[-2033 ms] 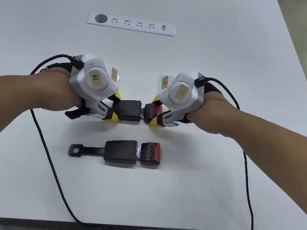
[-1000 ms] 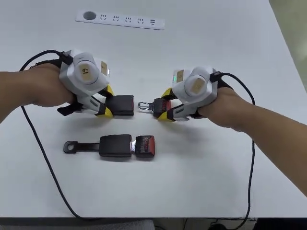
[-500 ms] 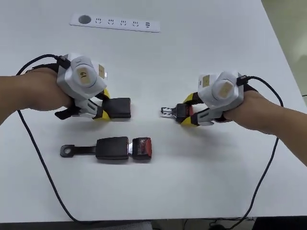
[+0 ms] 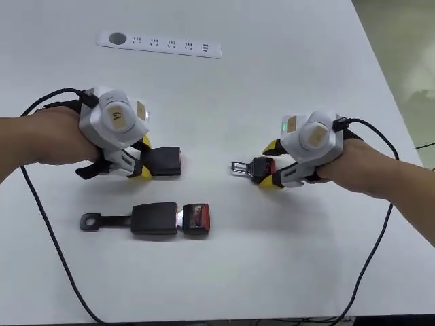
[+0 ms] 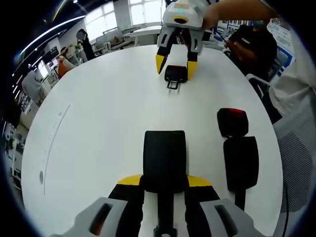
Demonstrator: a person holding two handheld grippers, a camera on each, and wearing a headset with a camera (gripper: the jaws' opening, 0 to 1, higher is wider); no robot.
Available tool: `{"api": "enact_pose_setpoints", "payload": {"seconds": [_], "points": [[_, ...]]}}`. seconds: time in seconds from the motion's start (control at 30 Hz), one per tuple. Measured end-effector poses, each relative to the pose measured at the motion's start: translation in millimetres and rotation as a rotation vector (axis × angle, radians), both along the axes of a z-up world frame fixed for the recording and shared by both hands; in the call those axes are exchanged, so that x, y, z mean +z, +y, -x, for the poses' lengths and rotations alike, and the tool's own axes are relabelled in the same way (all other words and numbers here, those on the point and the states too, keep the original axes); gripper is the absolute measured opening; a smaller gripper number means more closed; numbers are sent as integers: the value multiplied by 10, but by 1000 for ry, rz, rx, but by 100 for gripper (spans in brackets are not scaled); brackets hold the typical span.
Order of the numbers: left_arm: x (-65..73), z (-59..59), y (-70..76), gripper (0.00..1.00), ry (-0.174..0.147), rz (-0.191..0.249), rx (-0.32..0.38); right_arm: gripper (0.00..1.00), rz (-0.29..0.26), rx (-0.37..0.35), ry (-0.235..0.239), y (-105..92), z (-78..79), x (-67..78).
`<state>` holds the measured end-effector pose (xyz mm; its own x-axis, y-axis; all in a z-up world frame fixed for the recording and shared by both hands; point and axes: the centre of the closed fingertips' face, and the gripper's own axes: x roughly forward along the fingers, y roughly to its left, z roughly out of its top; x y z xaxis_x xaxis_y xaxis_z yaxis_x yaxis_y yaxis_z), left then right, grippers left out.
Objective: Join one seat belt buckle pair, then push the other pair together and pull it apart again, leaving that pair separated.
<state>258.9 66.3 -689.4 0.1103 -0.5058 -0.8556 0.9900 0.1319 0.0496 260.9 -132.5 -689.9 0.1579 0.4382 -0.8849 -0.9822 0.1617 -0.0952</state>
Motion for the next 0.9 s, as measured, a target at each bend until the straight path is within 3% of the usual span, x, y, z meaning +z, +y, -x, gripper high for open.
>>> {"api": "enact_pose_setpoints", "payload": {"seconds": [0.07, 0.13, 0.23, 0.37, 0.53, 0.63, 0.67, 0.73, 0.83, 0.87, 0.9], "points": [[-9, 3, 34, 34, -17, -4, -10, 41, 2, -3, -10, 9, -17, -9], [83, 70, -6, 37, -11, 12, 11, 40, -15, -10, -11, 63, 15, 88], [198, 8, 43, 38, -54, 33, 31, 41, -47, -32, -17, 125, 47, 208], [375, 33, 59, 42, -69, 75, 69, 43, -96, -71, -25, 194, 89, 293], [493, 166, 117, 48, -77, 103, 104, 46, -144, -117, -35, 274, 286, 423], [532, 230, 205, 50, -72, 131, 156, 48, -217, -185, -17, 334, 411, 519], [569, 260, 238, 49, -87, 151, 166, 50, -225, -196, -13, 334, 449, 538], [610, 358, 301, 48, -66, 172, 197, 52, -218, -198, -12, 299, 480, 491], [570, 431, 457, 52, -60, 167, 220, 57, -214, -213, -19, 283, 604, 514], [573, 455, 490, 54, -63, 170, 231, 59, -222, -221, -23, 286, 627, 533], [615, 464, 513, 59, -94, 190, 259, 60, -219, -225, -28, 283, 653, 536]]}}
